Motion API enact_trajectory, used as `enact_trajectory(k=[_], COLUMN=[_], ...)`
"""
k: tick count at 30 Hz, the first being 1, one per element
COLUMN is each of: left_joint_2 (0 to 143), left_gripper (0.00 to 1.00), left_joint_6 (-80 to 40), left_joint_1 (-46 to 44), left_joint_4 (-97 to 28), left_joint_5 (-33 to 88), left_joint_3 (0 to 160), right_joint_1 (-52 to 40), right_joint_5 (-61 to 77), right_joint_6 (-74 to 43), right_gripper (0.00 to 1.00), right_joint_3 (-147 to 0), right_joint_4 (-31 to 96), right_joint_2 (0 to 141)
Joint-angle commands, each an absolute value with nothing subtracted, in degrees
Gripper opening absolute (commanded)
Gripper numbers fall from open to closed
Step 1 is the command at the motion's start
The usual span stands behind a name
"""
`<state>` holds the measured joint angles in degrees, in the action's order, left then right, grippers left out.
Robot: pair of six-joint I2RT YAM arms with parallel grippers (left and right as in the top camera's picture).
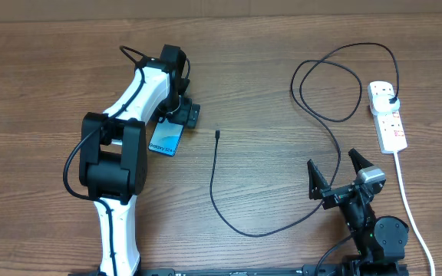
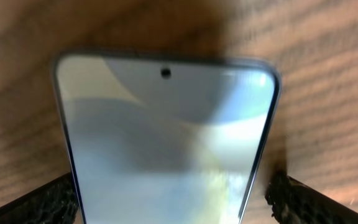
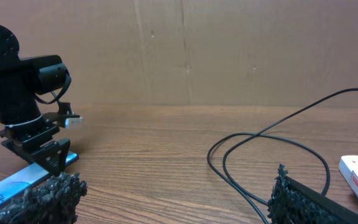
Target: Plug charger to phone and switch on socket
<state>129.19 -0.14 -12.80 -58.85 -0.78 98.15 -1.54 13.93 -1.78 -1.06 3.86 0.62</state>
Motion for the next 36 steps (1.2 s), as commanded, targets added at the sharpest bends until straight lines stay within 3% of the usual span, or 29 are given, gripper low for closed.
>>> enact_trajectory(k=[1, 9, 25, 36], left_joint_2=[135.33, 135.33, 135.33, 135.33], left_gripper=[1.00, 1.00, 0.95, 0.98], left_joint_6=[6.50, 12.32, 12.40, 3.88], left_joint_1=[-13.34, -13.43, -12.34, -10.85], left_joint_4=[-62.02, -62.52, -61.67, -62.30], left_joint_5=[0.78, -0.03, -0.58, -0.60], left_joint_3=[94.87, 94.87, 94.87, 94.87], right_joint_1=[-1.83, -1.83, -1.83, -1.83], right_joint_5=[13.30, 13.30, 13.30, 13.30], right_joint_6=[-2.15, -2.15, -2.17, -2.17], right_gripper=[1.00, 1.00, 1.00, 1.00], right_joint_3=[-0.45, -0.45, -0.45, -0.45], right_joint_4=[3.51, 3.51, 3.51, 3.51], right_joint_2=[0.16, 0.16, 0.16, 0.16])
